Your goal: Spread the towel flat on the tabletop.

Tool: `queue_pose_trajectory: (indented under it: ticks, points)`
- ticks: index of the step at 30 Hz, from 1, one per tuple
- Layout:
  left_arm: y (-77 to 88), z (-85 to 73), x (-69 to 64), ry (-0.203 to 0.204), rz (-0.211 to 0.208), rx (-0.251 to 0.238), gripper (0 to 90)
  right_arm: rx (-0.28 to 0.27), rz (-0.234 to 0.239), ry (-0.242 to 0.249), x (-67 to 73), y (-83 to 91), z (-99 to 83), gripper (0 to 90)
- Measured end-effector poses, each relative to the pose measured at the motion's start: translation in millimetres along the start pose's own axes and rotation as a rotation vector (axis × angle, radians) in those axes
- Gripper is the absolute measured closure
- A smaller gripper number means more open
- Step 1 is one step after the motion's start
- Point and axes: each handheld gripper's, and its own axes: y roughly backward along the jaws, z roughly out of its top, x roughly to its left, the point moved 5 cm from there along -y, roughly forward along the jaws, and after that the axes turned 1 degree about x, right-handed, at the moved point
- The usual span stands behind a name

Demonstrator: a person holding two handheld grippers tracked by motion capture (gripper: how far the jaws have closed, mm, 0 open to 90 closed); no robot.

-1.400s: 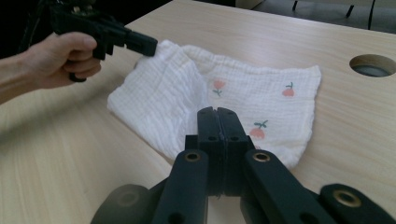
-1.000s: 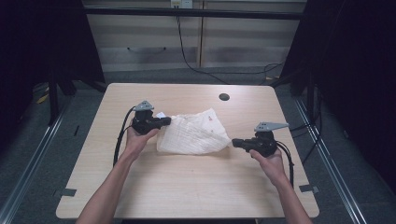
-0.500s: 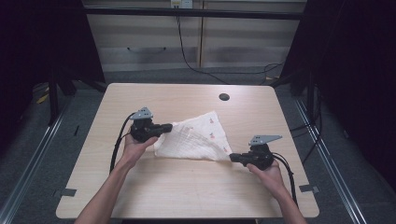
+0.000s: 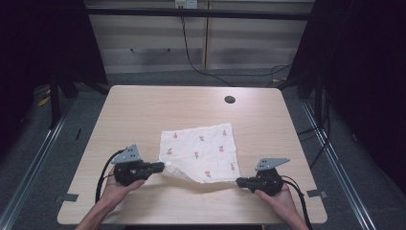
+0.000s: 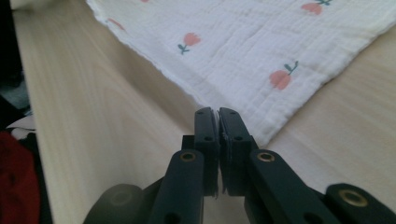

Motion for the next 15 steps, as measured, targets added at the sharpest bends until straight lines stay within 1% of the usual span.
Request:
queue_pose_trajectory:
  ticks: [1, 2, 3, 4, 5, 7, 9, 10, 12, 15]
  points:
    - [3.1, -3.9, -0.5, 0.0, -0.006, 0.004, 84.6, 0.005, 0.006, 0.005, 3.2, 0.4, -1.9, 85.0]
    - [6.5, -6.6, 0.4, 0.004, 0.002, 0.002, 84.1, 0.008, 0.013, 0.014, 5.9, 0.7, -3.4, 83.8]
    - [9.8, -7.8, 1.5, 0.017, 0.01, -0.011, 84.1, 0.009, 0.022, 0.016, 8.4, 0.9, -4.4, 83.1]
    - [13.2, -8.5, 2.2, 0.028, 0.002, -0.018, 83.7, 0.005, 0.029, 0.02, 10.6, 1.1, -4.8, 82.5]
    - [16.6, -8.7, 2.7, 0.037, 0.004, -0.031, 81.5, 0.007, 0.033, 0.016, 13.0, 1.7, -4.7, 80.6]
    - [23.4, -9.2, 2.5, 0.042, 0.006, -0.046, 79.3, -0.009, 0.032, 0.015, 15.1, 3.7, -3.3, 77.5]
    - [28.3, -10.7, 3.0, 0.058, 0.02, -0.058, 76.8, -0.025, 0.035, 0.014, 15.2, 6.4, -2.2, 77.4]
    - [29.7, -11.3, 4.2, 0.062, 0.02, -0.065, 75.9, -0.03, 0.035, 0.01, 14.7, 7.3, -1.9, 76.7]
    - [30.0, -11.4, 6.7, 0.076, 0.034, -0.073, 73.5, -0.038, 0.035, -0.002, 14.0, 8.3, -0.9, 76.0]
    - [27.5, -10.0, 9.6, 0.094, 0.042, -0.077, 70.8, -0.05, 0.033, 0.0, 13.8, 8.6, 0.9, 75.5]
